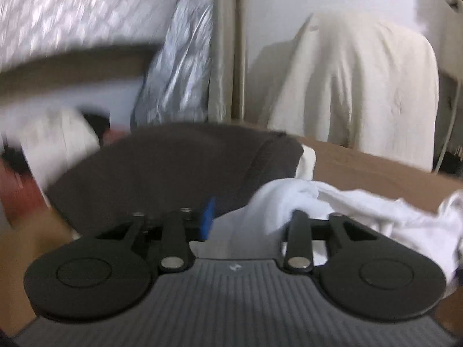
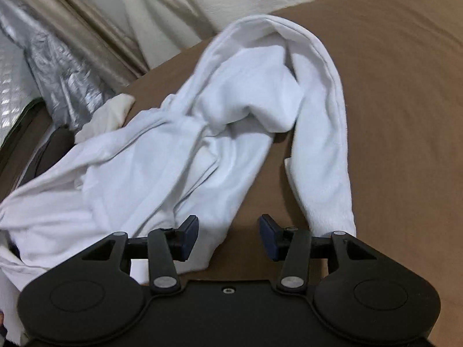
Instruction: Fold clothes
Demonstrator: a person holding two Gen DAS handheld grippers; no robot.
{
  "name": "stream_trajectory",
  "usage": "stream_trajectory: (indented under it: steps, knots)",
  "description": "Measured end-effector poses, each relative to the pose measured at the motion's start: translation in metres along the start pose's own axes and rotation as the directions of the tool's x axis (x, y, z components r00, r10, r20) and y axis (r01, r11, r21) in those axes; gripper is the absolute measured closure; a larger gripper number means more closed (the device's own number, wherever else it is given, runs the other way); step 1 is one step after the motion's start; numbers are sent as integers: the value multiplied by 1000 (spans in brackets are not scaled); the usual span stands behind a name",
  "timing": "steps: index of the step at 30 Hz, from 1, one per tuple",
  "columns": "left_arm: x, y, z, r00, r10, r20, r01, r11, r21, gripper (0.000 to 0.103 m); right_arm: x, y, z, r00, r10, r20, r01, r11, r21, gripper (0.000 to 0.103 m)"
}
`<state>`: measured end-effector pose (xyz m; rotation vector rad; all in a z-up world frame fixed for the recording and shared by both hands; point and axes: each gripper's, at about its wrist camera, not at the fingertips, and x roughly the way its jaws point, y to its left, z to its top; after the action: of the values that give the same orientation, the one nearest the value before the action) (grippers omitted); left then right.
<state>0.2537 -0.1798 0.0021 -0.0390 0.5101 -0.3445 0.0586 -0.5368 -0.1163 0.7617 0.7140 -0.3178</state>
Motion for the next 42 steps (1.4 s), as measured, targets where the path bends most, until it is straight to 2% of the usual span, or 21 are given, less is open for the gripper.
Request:
stream_trajectory:
  steps: [4,7,9,10,12,13,15,17,18,20,21,24,25,26,27,29,31,34,37,39,42]
  knots:
    - [19,16,-11,994,-62,-86,59,997,-45,70,14,-6,10,1000,-6,-6,6,1000,0,50]
    - [24,1,-17,991,-93,-94,93,996,-5,70,33,-3,22,1000,-8,-17,7,1000,-29,41]
    - [29,-9,-18,988,-116,-98,119,992,26,70,48,10,29,999,-17,-37,12,993,-113,35]
    - [31,-15,-19,987,-123,-100,128,991,41,71,54,18,32,999,-28,-43,20,984,-176,39]
    - [31,-22,-21,989,-100,-108,109,991,83,94,57,42,34,996,-89,-25,74,932,-355,96]
    - [31,-23,-18,991,-80,-111,91,990,104,94,55,55,33,991,-130,2,118,889,-443,93]
    - [28,-23,-12,992,-54,-118,68,990,125,94,32,81,21,958,-238,163,288,771,-568,93]
    - [14,-11,-1,982,-123,-141,127,992,22,94,3,105,9,895,-303,328,446,641,-625,93]
    - [7,-4,4,978,-156,-140,154,988,-19,94,-17,109,9,883,-312,351,468,648,-601,93]
    - [-3,9,11,966,-214,-145,203,975,-88,94,-57,113,7,879,-334,340,472,701,-534,93]
    - [0,7,7,959,-220,-176,208,974,-85,94,-75,113,2,872,-356,334,487,696,-528,93]
    - [10,3,-3,933,-237,-270,224,972,-77,94,-102,113,-28,814,-484,322,572,570,-589,93]
    - [14,1,-7,922,-240,-305,227,971,-76,94,-104,107,-40,808,-523,273,567,562,-602,93]
    - [20,-3,-13,907,-232,-351,222,973,-68,94,-104,100,-51,806,-553,209,549,569,-613,93]
    - [24,-9,-18,900,-207,-383,209,977,-38,93,-99,90,-62,823,-560,101,494,616,-614,93]
    - [26,-17,-23,903,-166,-396,184,983,9,93,-86,71,-81,844,-526,-104,373,716,-590,92]
    - [23,-21,-22,909,-156,-387,178,984,22,92,-76,65,-89,862,-468,-193,292,771,-566,87]
    - [12,-11,-4,927,-181,-330,180,983,-33,86,-82,75,-86,877,-409,-253,190,778,-598,87]
    - [-7,-1,14,956,-184,-230,174,983,-64,68,-98,85,-75,886,-370,-279,120,764,-634,86]
    - [-20,0,19,975,-131,-182,131,991,-16,60,-107,83,-62,904,-316,-288,80,787,-612,84]
    - [-24,-4,18,979,-73,-191,83,996,44,56,-127,74,-47,936,-233,-265,45,823,-566,79]
